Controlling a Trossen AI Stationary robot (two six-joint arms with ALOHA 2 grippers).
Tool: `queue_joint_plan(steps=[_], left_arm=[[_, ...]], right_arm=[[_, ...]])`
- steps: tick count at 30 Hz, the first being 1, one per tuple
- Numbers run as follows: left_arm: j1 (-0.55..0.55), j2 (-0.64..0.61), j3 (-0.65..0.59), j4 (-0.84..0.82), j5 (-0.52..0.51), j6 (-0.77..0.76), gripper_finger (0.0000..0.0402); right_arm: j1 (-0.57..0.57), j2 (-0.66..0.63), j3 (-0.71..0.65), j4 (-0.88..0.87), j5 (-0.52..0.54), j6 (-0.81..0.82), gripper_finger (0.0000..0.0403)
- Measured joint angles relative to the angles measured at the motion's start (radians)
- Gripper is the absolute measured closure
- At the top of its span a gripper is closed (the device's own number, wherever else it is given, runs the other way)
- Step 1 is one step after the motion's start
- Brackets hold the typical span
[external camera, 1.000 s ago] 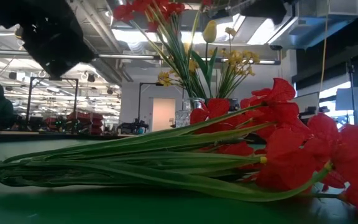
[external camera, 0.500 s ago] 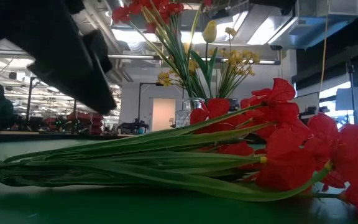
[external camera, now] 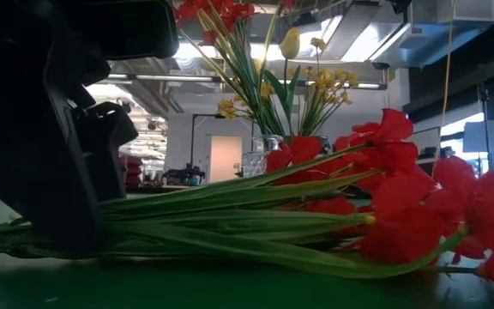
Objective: Sort flowers into vase by color
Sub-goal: Put the red flowers into the transparent vase
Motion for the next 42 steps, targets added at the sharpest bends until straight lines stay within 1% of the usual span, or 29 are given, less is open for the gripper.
queue_joint_plan(steps=[2,4,6,9,10,11,13,15,20,23,28,31,35,37,39,42], left_arm=[[0.000,0.000,0.000,-0.004,-0.010,0.000,0.0229],[0.000,0.001,0.000,-0.009,-0.025,-0.001,0.0257],[0.000,0.001,-0.001,-0.015,-0.041,-0.005,0.0296],[0.004,0.002,-0.002,-0.019,-0.065,-0.040,0.0367],[0.008,0.002,-0.002,-0.019,-0.063,-0.057,0.0382],[0.012,0.001,-0.002,-0.017,-0.061,-0.062,0.0387],[0.016,-0.009,-0.003,-0.017,-0.064,-0.060,0.0387],[0.019,-0.034,-0.006,-0.027,-0.091,-0.052,0.0392],[-0.001,-0.204,-0.005,-0.020,-0.218,0.023,0.0394],[-0.035,-0.319,-0.005,-0.026,-0.325,0.098,0.0395],[-0.116,-0.507,-0.003,0.018,-0.565,0.291,0.0395],[-0.137,-0.586,-0.003,0.060,-0.643,0.429,0.0395],[-0.120,-0.666,-0.003,0.090,-0.656,0.591,0.0395],[-0.089,-0.694,-0.003,0.101,-0.632,0.653,0.0395],[-0.043,-0.722,-0.003,0.123,-0.581,0.712,0.0395],[0.044,-0.751,-0.003,0.175,-0.461,0.799,0.0395]], right_arm=[[0.000,0.000,0.000,0.000,0.001,-0.004,0.0133],[-0.003,0.000,0.000,0.000,0.001,-0.007,0.0133],[-0.003,0.000,0.000,-0.001,0.001,-0.011,0.0133],[-0.003,0.000,0.000,-0.001,0.001,-0.026,0.0133],[-0.003,0.000,0.000,-0.001,0.001,-0.027,0.0133],[-0.003,0.000,0.000,-0.001,0.000,-0.028,0.0133],[-0.003,0.000,0.000,-0.001,0.001,-0.030,0.0133],[-0.003,0.000,0.000,-0.001,0.008,-0.036,0.0133],[-0.003,-0.003,0.000,-0.006,0.011,-0.048,0.0133],[-0.003,-0.008,0.000,-0.008,0.015,-0.048,0.0133],[-0.003,-0.014,-0.001,-0.019,0.027,-0.053,0.0133],[-0.003,-0.013,-0.001,-0.022,0.027,-0.056,0.0133],[-0.003,-0.011,-0.001,-0.022,0.025,-0.056,0.0133],[-0.003,-0.011,-0.001,-0.021,0.019,-0.057,0.0133],[-0.003,-0.011,-0.001,-0.021,0.019,-0.057,0.0133],[-0.003,-0.011,-0.001,-0.021,0.019,-0.057,0.0133]])
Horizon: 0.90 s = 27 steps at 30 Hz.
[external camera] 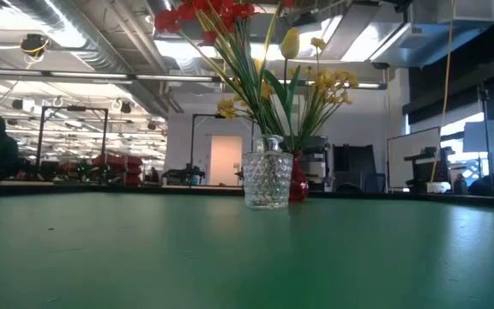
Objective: Sort flowers into vase by color
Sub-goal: Put the red flowers into the transparent vase
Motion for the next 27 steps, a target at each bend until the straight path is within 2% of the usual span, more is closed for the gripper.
queue_joint_plan(steps=[6,12,20,23,27], left_arm=[[0.192,-0.047,-0.008,0.131,0.262,0.120,0.0395],[0.391,-0.098,-0.153,0.352,0.487,0.142,0.0395],[0.664,-0.144,-0.439,0.844,0.773,0.007,0.0395],[0.747,-0.113,-0.504,0.986,0.847,-0.056,0.0395],[0.821,-0.036,-0.544,1.096,0.905,-0.117,0.0395]], right_arm=[[0.000,0.010,0.000,-0.002,-0.003,0.002,0.0133],[0.000,0.026,0.000,-0.008,-0.028,0.006,0.0133],[0.000,0.062,0.001,-0.001,-0.035,0.008,0.0133],[0.000,0.081,0.001,0.008,-0.036,0.007,0.0133],[0.000,0.107,0.001,0.027,-0.035,0.002,0.0133]])
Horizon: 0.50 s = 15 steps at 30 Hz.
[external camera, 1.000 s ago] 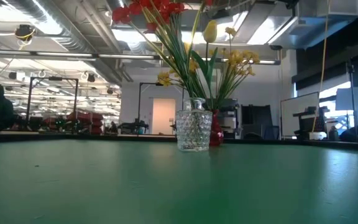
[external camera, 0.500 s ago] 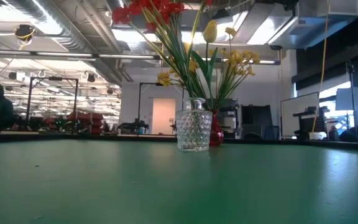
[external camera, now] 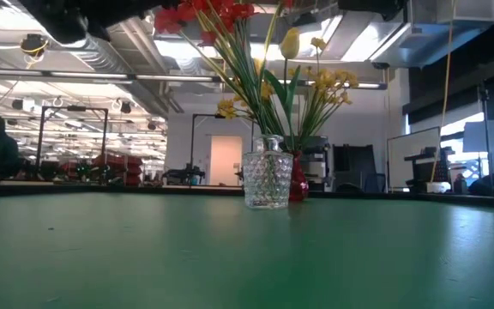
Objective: Sort flowers into vase by color
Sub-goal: Put the red flowers into the transparent vase
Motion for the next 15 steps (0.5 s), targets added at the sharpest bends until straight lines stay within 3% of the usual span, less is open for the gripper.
queue_joint_plan(steps=[8,15], left_arm=[[0.063,0.167,0.000,0.229,0.079,-0.071,0.0395],[0.051,0.334,0.001,0.431,0.108,-0.134,0.0395]], right_arm=[[0.000,0.015,0.000,0.010,0.025,0.007,0.0133],[0.000,0.015,0.000,0.010,0.061,0.008,0.0133]])
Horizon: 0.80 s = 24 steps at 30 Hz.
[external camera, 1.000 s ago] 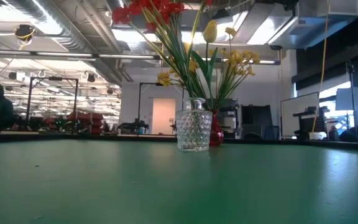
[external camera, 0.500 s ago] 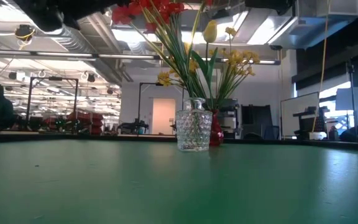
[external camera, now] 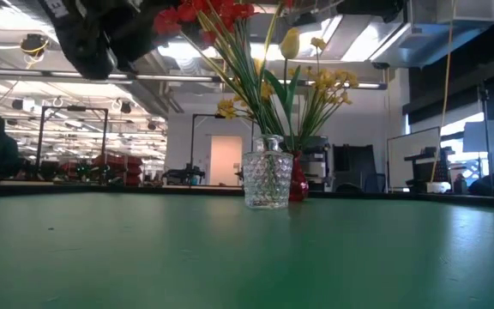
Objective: Sort flowers into vase by color
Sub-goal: Put the red flowers into the transparent vase
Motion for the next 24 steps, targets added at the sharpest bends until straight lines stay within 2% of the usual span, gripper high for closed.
queue_joint_plan(steps=[14,24], left_arm=[[-0.018,0.223,0.135,0.047,0.054,-0.033,0.0396],[-0.023,0.324,0.143,0.046,0.049,-0.053,0.0388]], right_arm=[[0.000,0.000,0.000,0.002,0.003,0.000,0.0133],[0.000,0.000,0.000,-0.005,0.003,-0.002,0.0133]])
